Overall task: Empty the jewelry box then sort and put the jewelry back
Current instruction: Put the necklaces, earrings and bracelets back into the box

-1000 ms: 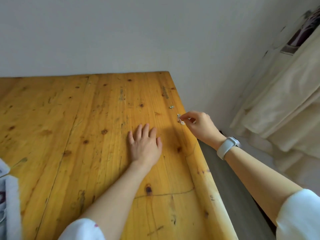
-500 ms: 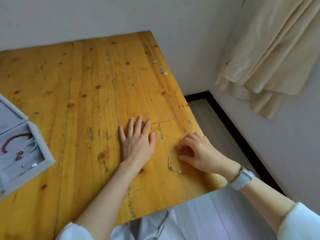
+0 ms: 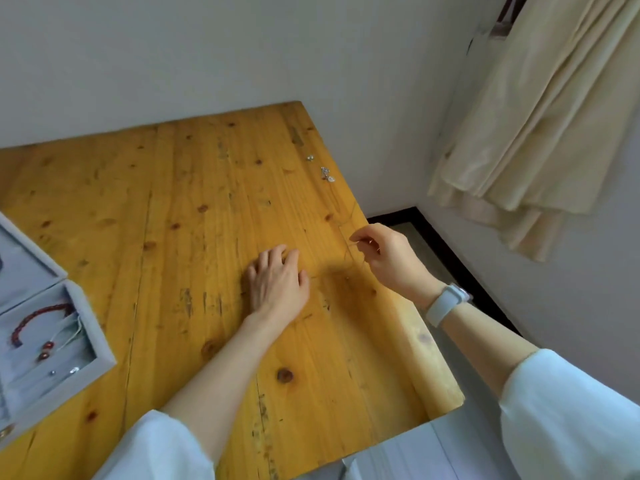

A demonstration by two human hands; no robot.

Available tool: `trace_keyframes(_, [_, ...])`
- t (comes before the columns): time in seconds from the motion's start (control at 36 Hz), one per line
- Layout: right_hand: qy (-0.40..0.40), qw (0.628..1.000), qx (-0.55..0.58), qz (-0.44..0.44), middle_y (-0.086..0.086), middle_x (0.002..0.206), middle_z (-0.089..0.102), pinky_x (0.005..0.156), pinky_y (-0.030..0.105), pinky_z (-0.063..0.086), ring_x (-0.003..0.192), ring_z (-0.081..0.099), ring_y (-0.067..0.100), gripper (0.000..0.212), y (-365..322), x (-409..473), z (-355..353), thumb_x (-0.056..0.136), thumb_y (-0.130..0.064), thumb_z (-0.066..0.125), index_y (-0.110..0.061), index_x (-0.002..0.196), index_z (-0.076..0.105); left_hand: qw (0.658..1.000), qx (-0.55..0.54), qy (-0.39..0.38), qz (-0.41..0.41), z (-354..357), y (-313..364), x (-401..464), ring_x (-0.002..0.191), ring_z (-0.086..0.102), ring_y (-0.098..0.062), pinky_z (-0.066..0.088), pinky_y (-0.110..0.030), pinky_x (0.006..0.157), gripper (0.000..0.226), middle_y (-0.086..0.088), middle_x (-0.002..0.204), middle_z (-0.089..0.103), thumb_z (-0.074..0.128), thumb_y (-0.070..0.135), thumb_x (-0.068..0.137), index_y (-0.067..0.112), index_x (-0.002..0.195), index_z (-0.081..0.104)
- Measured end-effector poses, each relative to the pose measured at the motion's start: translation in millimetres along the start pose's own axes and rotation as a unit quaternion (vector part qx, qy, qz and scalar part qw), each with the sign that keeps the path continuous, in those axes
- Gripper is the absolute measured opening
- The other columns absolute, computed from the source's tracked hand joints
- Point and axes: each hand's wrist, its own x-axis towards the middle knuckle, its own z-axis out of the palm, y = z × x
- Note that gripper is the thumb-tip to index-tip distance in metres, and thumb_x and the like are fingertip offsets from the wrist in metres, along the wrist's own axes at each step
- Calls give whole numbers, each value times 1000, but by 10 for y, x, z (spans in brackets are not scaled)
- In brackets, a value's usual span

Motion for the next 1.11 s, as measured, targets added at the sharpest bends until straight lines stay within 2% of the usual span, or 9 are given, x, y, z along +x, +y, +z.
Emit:
trace_keyframes(0.11, [63, 998, -4, -10, -1, 92, 52, 69, 14, 37, 79, 51, 13, 20, 35, 471, -52, 91, -1, 46, -6, 100, 64, 1000, -6, 1, -2, 18, -17, 306, 131, 27, -23, 25, -42, 102, 44, -4, 144, 34, 41, 32, 94, 18, 135, 41])
trace_keyframes(0.22, [88, 995, 47, 10, -1, 89, 56, 73, 23, 47, 77, 57, 14, 19, 56, 912, -38, 91, -2, 47, -8, 95, 64, 1000, 7, -1, 4, 86, -42, 643, 138, 17, -20, 14, -44, 110, 49, -2, 151, 25, 38, 36, 95, 22, 141, 33])
trace_keyframes(0.36, [104, 945, 248, 187, 2, 75, 61, 69, 26, 55, 62, 60, 10, 17, 214, 1339, 123, 91, -6, 47, -7, 94, 64, 1000, 22, -16, -11, 190, -9, 882, 143, 1, -18, 2, -49, 113, 52, 2, 156, 7, 25, 42, 96, 29, 146, 18])
trace_keyframes(0.53, [128, 953, 154, 227, 9, 92, 64, 63, 20, 49, 76, 59, 17, 25, 437, 1526, 323, 89, -4, 45, -6, 101, 67, 1000, 26, -9, -10, 218, -11, 881, 143, -1, -18, -1, -50, 114, 53, 3, 157, 5, 20, 44, 96, 30, 147, 13])
trace_keyframes(0.64, [136, 963, 105, 205, 14, 110, 64, 91, 37, 49, 104, 58, 28, 32, 439, 1588, 358, 89, 0, 39, -4, 104, 68, 1000, 24, -4, -13, 222, -7, 880, 143, 0, -18, 0, -50, 114, 53, 3, 157, 6, 21, 44, 96, 30, 147, 14])
trace_keyframes(0.69, [126, 969, 78, 196, 16, 117, 60, 97, 36, 45, 111, 53, 30, 34, 443, 1600, 363, 90, 1, 37, -3, 108, 66, 1000, 25, -2, -14, 226, -10, 876, 143, 1, -18, 0, -49, 114, 53, 3, 157, 7, 21, 44, 96, 30, 147, 15])
trace_keyframes(0.83, [59, 985, 0, 162, 17, 121, 50, 85, 25, 33, 115, 45, 32, 38, 435, 1586, 373, 90, 4, 35, -3, 119, 58, 1000, 25, -8, -13, 223, -7, 857, 143, 1, -19, 0, -49, 114, 53, 2, 157, 7, 20, 43, 97, 29, 147, 14])
trace_keyframes(0.97, [51, 990, -22, 132, 18, 132, 47, 103, 35, 32, 124, 38, 34, 46, 388, 1441, 406, 87, 9, 35, -2, 129, 50, 999, 31, -2, -13, 249, -19, 861, 143, 2, -19, 0, -50, 114, 53, 2, 157, 8, 18, 43, 96, 30, 147, 15])
trace_keyframes(1.11, [80, 991, -10, 108, 18, 138, 39, 107, 34, 27, 130, 32, 33, 45, 318, 1165, 527, 87, 8, 37, 0, 131, 45, 1000, 22, -15, -12, 223, -32, 865, 143, 0, -17, -1, -49, 114, 53, 4, 157, 5, 21, 44, 97, 30, 147, 14])
